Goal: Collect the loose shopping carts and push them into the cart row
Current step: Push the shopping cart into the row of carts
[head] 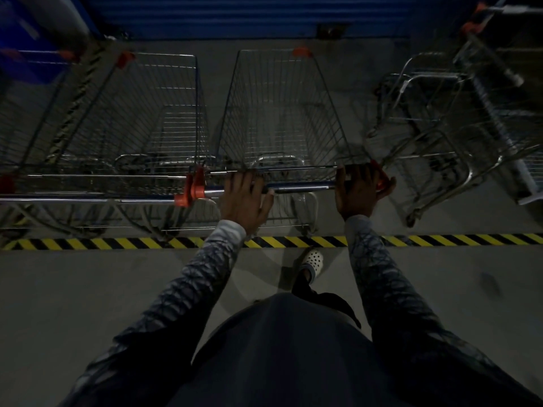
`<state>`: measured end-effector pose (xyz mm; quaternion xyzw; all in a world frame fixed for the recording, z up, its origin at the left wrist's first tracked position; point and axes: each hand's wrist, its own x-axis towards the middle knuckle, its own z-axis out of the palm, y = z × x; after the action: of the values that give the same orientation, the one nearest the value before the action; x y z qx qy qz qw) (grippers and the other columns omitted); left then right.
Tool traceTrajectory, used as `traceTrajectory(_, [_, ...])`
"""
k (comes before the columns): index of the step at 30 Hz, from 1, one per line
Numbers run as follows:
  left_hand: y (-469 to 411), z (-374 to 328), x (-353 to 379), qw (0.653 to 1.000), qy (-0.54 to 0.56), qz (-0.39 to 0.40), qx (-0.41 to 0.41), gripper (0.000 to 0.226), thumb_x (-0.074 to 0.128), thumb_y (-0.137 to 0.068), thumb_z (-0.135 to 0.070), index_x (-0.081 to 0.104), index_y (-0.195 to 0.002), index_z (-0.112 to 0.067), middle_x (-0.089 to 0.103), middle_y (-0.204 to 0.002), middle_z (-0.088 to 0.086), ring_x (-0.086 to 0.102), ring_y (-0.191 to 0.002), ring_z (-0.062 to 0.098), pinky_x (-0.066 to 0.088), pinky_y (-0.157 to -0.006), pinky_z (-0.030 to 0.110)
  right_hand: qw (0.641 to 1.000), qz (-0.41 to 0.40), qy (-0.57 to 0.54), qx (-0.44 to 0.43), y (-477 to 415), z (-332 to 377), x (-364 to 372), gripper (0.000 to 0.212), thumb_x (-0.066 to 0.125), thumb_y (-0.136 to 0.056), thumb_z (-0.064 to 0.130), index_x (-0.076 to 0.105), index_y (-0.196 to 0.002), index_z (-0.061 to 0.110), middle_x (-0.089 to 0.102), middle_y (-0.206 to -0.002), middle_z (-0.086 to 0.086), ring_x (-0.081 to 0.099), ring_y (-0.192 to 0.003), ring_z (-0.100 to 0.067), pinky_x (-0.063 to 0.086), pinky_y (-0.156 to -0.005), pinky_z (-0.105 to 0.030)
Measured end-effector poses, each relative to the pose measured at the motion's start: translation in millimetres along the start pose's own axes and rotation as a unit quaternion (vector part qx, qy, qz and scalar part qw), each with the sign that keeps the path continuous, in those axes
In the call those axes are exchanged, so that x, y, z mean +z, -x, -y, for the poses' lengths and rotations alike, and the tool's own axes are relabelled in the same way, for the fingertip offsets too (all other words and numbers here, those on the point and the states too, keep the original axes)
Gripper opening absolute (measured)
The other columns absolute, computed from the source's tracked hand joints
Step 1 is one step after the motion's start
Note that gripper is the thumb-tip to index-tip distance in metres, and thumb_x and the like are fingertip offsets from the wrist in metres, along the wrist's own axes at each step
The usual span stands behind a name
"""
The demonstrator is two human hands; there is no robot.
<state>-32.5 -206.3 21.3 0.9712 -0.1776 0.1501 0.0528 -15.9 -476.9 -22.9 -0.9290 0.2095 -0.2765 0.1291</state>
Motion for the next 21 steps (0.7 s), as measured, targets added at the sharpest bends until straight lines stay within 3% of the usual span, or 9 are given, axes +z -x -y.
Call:
traceTrajectory(4, [4,35,-5,0.997,-0.012,-0.01,-0.08,0.034,0.054,-0.097,-0.034,0.062,-0.113,-0.005,0.059,-0.122,0.024,0.05,-0.114,0.041,0.03,-0.101,0.052,1.0,0.017,-0.016,-0.002,3,-6,0,0.033,0.051,-0.098,0.048,0.067,-0.083,0.023,0.068,-0.104,0.001,0.044,-0.13,-0.02,0.01,-0.112,-0.067])
traceTrajectory(10, [2,102,-11,0.978,-0.07,0.053,-0.192,0.047,0.034,-0.101,-0.04,0.066,-0.099,-0.005,0.061,-0.106,0.027,0.052,-0.108,0.042,0.035,-0.095,0.053,0.999,0.048,-0.011,-0.019,-2,-17,4,0.04,0.052,-0.098,0.044,0.066,-0.074,0.016,0.068,-0.1,-0.004,0.046,-0.135,-0.027,0.013,-0.111,-0.067])
traceTrajectory(14, [1,106,-3,0.979,-0.073,0.062,-0.179,0.038,0.042,-0.096,-0.034,0.065,-0.093,-0.004,0.061,-0.095,0.025,0.055,-0.093,0.04,0.042,-0.082,0.047,0.998,0.043,-0.004,-0.054,-7,-24,4,0.038,0.053,-0.098,0.037,0.066,-0.073,0.011,0.068,-0.088,-0.007,0.049,-0.131,-0.031,0.014,-0.11,-0.06])
traceTrajectory(17, [-1,107,-1,0.984,-0.076,0.053,-0.155,0.037,0.042,-0.095,-0.033,0.065,-0.093,-0.004,0.063,-0.094,0.022,0.055,-0.094,0.039,0.04,-0.083,0.046,0.997,0.03,0.001,-0.067,-9,-28,3,0.04,0.05,-0.096,0.036,0.066,-0.071,0.009,0.068,-0.081,-0.007,0.053,-0.128,-0.033,0.012,-0.109,-0.047])
traceTrajectory(21, [1,111,1,0.989,-0.09,0.037,-0.11,0.037,0.041,-0.093,-0.033,0.064,-0.091,-0.005,0.064,-0.09,0.018,0.054,-0.096,0.038,0.037,-0.086,0.046,0.998,0.021,0.004,-0.059,-10,-29,3,0.041,0.051,-0.093,0.037,0.064,-0.064,0.011,0.066,-0.07,-0.002,0.056,-0.125,-0.029,0.013,-0.107,-0.041])
